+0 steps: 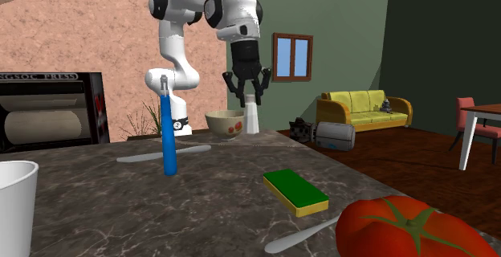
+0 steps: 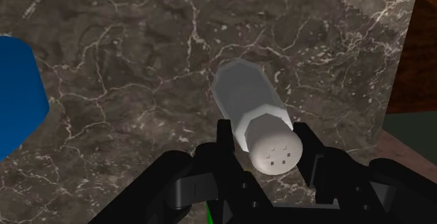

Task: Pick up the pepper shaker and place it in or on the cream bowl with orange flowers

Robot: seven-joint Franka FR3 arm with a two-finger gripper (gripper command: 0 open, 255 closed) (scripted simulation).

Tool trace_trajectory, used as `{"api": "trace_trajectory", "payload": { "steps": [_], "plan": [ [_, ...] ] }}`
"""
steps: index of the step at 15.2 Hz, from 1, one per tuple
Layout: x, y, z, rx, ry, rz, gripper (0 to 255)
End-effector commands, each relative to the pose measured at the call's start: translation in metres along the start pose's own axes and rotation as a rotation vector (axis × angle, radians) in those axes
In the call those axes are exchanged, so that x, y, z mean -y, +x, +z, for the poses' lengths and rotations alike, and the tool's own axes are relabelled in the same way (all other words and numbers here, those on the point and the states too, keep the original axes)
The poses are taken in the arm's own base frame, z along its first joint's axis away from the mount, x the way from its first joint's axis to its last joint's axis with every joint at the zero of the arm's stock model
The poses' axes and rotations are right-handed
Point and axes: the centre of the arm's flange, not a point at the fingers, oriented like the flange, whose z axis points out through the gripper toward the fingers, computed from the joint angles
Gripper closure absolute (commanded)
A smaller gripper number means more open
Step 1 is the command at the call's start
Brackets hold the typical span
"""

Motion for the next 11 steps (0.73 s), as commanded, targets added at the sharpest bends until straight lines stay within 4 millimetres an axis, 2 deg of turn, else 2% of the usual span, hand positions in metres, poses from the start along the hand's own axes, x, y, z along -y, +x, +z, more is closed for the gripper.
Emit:
{"api": "trace_trajectory", "payload": {
  "steps": [1, 11],
  "plan": [
    [0.002, 0.0, -0.011, 0.0, 0.0, 0.0, 255],
    [0.007, 0.003, -0.063, 0.0, 0.0, 0.0, 255]
  ]
}}
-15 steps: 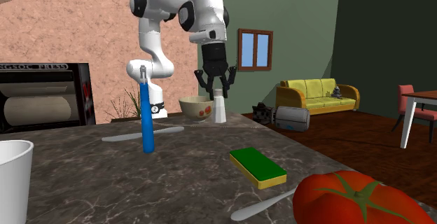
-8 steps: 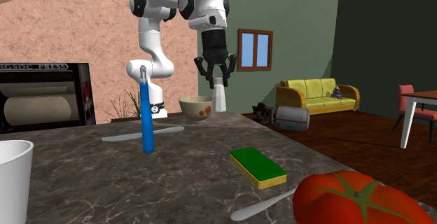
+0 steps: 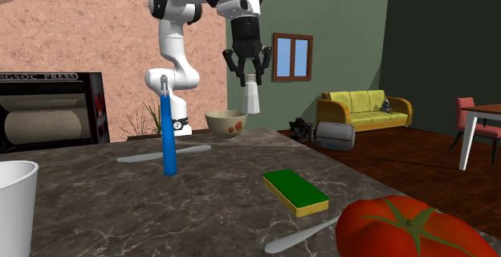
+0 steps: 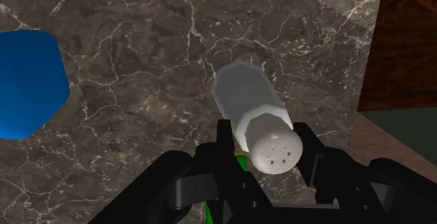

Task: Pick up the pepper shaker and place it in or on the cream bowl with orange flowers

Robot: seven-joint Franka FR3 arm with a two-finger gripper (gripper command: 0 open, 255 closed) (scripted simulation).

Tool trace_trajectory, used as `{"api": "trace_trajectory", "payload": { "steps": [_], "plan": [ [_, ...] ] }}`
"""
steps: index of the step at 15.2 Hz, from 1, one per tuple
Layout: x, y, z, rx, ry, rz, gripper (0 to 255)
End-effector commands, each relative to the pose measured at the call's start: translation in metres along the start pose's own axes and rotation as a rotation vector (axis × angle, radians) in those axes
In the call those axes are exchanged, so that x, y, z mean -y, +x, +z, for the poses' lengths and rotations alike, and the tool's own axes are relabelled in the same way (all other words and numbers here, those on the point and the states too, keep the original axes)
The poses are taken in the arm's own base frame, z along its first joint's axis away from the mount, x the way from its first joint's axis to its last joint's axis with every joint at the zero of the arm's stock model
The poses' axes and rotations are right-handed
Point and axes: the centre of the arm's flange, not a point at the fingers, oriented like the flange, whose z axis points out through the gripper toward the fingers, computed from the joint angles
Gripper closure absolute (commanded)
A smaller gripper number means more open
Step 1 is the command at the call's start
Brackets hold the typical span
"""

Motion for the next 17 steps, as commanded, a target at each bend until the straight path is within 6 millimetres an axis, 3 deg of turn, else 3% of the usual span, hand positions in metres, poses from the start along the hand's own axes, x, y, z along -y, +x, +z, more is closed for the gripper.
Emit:
{"api": "trace_trajectory", "payload": {
  "steps": [1, 6, 17],
  "plan": [
    [0.0, 0.001, -0.011, 0.0, 0.0, 0.0, 255],
    [0.003, 0.002, -0.035, 0.0, 0.0, 0.0, 255],
    [-0.012, -0.138, -0.07, 0.0, 0.0, 0.0, 255]
  ]
}}
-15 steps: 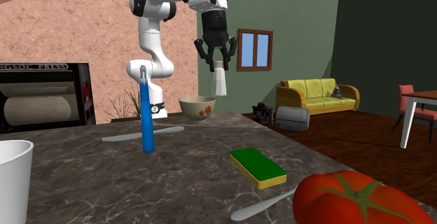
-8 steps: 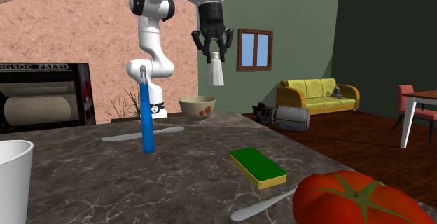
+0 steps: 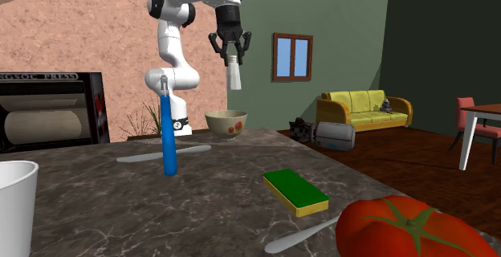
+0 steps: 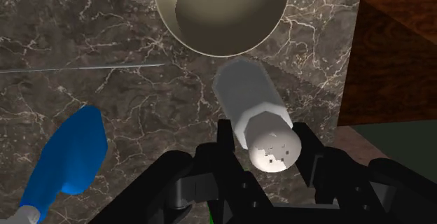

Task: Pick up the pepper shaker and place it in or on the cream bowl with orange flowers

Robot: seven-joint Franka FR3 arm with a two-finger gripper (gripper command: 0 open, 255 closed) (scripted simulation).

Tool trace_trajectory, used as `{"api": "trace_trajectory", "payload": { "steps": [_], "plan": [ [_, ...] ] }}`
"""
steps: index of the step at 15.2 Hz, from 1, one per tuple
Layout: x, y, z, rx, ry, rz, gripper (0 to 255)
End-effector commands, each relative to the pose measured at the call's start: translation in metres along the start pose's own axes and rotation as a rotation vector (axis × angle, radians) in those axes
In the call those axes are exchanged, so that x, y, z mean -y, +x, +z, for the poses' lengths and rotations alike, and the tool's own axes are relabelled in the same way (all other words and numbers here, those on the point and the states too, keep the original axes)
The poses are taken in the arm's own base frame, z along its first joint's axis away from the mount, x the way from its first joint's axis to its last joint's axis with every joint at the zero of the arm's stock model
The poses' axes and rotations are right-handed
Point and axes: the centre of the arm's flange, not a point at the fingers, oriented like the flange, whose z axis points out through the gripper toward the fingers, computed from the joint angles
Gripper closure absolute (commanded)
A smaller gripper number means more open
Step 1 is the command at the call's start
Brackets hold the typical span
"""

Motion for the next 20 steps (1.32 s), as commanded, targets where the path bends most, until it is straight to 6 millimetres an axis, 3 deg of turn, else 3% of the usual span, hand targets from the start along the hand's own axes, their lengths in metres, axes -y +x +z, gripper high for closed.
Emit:
{"api": "trace_trajectory", "payload": {
  "steps": [1, 6, 20],
  "plan": [
    [-0.001, -0.027, -0.005, 0.001, 0.0, 0.0, 255],
    [-0.007, -0.084, -0.019, 0.001, 0.0, 0.0, 255],
    [-0.014, -0.088, 0.054, 0.001, 0.0, 0.0, 255]
  ]
}}
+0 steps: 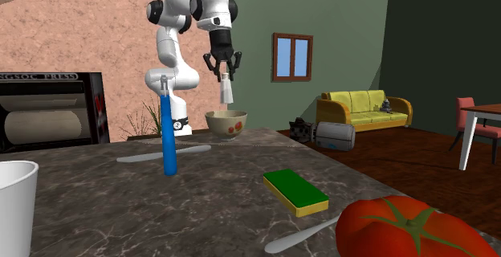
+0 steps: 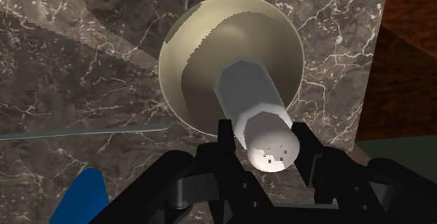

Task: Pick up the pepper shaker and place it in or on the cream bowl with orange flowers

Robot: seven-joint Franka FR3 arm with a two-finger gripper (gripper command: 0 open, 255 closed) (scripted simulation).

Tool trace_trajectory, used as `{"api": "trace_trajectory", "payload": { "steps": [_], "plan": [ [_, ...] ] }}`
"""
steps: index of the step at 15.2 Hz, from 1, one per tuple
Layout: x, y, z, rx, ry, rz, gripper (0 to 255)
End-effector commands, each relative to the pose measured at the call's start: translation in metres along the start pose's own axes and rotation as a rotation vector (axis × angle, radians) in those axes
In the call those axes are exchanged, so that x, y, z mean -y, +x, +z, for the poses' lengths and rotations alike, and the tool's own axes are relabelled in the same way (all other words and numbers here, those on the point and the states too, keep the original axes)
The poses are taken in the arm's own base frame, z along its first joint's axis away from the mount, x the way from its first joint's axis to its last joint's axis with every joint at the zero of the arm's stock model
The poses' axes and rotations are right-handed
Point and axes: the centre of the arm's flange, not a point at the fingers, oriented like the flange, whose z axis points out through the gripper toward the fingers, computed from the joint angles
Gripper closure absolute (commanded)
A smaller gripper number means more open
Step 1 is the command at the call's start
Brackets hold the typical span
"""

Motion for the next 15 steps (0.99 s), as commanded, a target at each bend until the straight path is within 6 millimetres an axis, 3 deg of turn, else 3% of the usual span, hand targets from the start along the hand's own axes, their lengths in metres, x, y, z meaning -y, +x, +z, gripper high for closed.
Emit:
{"api": "trace_trajectory", "payload": {
  "steps": [1, 6, 14, 15],
  "plan": [
    [0.0, -0.001, 0.011, -0.001, 0.0, 0.0, 255],
    [-0.003, -0.002, 0.039, -0.001, 0.0, 0.0, 255],
    [-0.003, -0.002, 0.039, -0.001, 0.0, 0.0, 255],
    [-0.003, -0.002, 0.039, -0.001, 0.0, 0.0, 0]
  ]
}}
